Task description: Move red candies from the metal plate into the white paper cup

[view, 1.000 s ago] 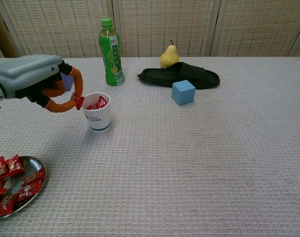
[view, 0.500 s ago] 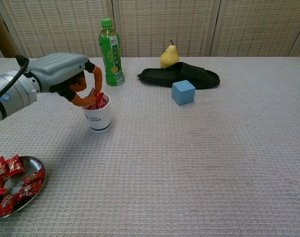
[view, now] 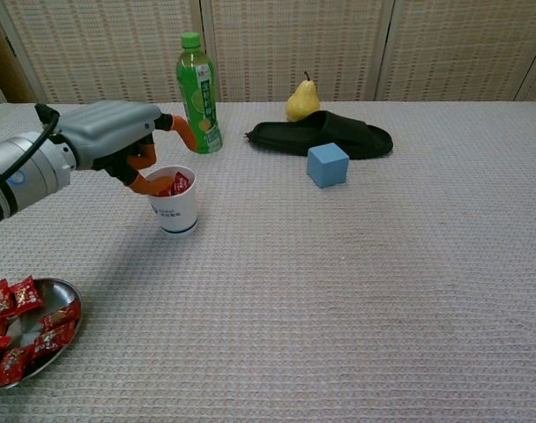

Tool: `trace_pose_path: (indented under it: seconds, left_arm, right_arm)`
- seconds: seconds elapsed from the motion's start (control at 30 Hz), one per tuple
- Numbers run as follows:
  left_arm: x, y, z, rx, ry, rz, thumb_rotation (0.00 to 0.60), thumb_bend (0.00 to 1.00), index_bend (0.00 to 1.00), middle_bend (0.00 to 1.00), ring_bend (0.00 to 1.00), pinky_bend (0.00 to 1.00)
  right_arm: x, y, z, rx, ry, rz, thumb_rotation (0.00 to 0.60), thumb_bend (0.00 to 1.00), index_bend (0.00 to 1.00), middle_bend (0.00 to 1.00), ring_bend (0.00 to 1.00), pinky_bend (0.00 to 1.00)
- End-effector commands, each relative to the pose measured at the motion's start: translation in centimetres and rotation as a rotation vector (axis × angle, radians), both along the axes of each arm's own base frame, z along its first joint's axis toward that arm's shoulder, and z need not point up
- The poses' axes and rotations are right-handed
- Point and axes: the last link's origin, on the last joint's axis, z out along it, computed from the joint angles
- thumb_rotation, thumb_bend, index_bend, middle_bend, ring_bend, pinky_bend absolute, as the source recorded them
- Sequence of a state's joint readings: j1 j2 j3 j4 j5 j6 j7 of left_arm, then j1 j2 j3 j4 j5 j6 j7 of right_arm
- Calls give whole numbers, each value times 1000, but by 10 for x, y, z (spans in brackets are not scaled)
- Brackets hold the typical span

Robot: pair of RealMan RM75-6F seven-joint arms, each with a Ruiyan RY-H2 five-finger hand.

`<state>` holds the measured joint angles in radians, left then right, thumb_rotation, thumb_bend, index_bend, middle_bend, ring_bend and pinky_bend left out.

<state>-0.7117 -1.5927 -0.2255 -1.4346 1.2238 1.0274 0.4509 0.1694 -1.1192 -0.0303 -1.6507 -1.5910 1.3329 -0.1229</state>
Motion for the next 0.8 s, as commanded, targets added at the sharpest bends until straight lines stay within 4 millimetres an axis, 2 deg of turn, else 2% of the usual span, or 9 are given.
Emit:
trace_pose_path:
  seconds: [0.03, 0.13, 0.27, 0.53, 0.67, 0.8]
  left_arm:
    - [-1, -2, 2, -1, -1, 4, 600, 378, 223, 1000, 1000, 1000]
    - [0, -8, 7, -1, -22, -8, 600, 378, 222, 1000, 1000, 1000]
    - [-6, -34, 19, -41, -75, -29, 600, 377, 229, 1000, 1000, 1000]
    - [-41, -103, 26, -234, -87, 7, 600, 376, 244, 1000, 1000, 1000]
    - [-58, -123, 26, -284, -48, 39, 600, 377, 239, 1000, 1000, 1000]
    - [-78, -134, 29, -242, 4, 64, 600, 377, 239, 1000, 1000, 1000]
  right_arm:
    - [1, 1, 0, 0, -1, 3, 600, 96, 0, 0, 0, 0]
    - [1, 2, 0, 1, -2, 5, 600, 96, 0, 0, 0, 0]
    - [2, 2, -1, 9, -3, 11, 600, 96, 0, 0, 0, 0]
    - [6, 8, 0, 14, -11, 39, 600, 96, 0, 0, 0, 0]
    - [8, 11, -1, 22, -13, 56, 600, 96, 0, 0, 0, 0]
    - [10, 15, 0, 27, -16, 70, 600, 95, 0, 0, 0, 0]
